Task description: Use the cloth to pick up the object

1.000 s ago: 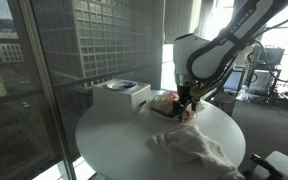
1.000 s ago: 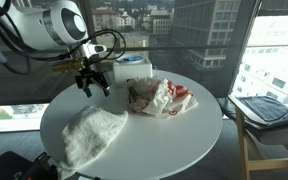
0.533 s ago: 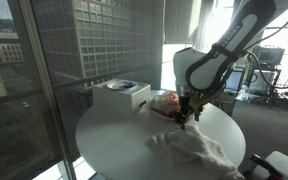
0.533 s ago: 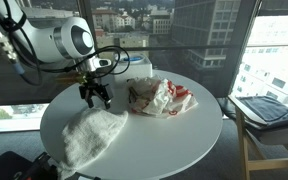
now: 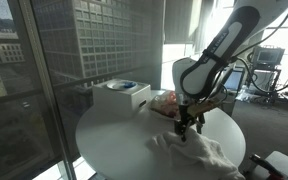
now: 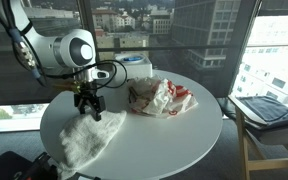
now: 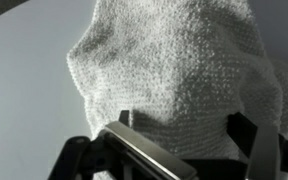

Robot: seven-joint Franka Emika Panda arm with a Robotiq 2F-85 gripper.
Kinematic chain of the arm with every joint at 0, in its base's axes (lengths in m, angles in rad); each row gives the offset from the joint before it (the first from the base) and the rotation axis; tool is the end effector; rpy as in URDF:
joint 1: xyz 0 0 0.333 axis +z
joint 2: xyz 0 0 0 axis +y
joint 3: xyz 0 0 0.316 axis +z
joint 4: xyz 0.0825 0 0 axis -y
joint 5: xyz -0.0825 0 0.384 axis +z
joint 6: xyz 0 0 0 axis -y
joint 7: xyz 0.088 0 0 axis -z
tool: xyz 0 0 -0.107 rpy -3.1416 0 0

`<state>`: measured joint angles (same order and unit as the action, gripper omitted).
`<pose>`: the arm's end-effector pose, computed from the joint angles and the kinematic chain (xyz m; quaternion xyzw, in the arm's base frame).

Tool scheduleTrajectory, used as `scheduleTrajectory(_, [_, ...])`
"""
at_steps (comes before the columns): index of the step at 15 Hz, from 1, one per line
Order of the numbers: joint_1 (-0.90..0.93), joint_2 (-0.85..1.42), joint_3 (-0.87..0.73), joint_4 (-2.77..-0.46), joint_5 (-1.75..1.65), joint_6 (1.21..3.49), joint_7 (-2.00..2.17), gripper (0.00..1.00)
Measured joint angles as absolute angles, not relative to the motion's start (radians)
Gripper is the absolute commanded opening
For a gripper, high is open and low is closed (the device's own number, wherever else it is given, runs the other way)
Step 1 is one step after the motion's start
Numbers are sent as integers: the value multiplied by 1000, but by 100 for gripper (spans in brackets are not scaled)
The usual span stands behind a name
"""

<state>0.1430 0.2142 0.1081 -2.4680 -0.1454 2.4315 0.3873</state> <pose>0.4363 0.1137 0.1917 0.9919 -0.0068 -0.1082 0.0659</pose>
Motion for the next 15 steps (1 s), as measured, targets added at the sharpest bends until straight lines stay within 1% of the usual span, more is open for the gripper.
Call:
scheduleTrajectory(1, [146, 216, 112, -2468, -120, 2415, 381, 100])
scheduleTrajectory(2, [149, 217, 113, -2468, -105, 2401, 380, 75])
scheduleTrajectory(3, [153, 218, 113, -2468, -98, 2389, 380, 74])
scheduleTrajectory(4, [155, 218, 113, -2468, -97, 2382, 380, 68])
scheduleTrajectory(5, [158, 218, 113, -2469, -97, 2381, 380, 58])
scheduleTrajectory(7, [162, 220, 112, -2469, -103, 2383, 379, 45])
scheduleTrajectory(8, [163, 222, 110, -2469, -113, 2385, 375, 36])
scheduleTrajectory(11, [164, 239, 95, -2468, -169, 2393, 374, 15])
scheduleTrajectory(12, [164, 247, 90, -2467, -182, 2398, 374, 9])
scheduleTrajectory(13, [164, 254, 86, -2465, -190, 2400, 374, 7])
scheduleTrajectory(14, [165, 261, 86, -2464, -196, 2400, 372, 9])
scheduleTrajectory(15, [169, 266, 86, -2463, -202, 2400, 364, 9])
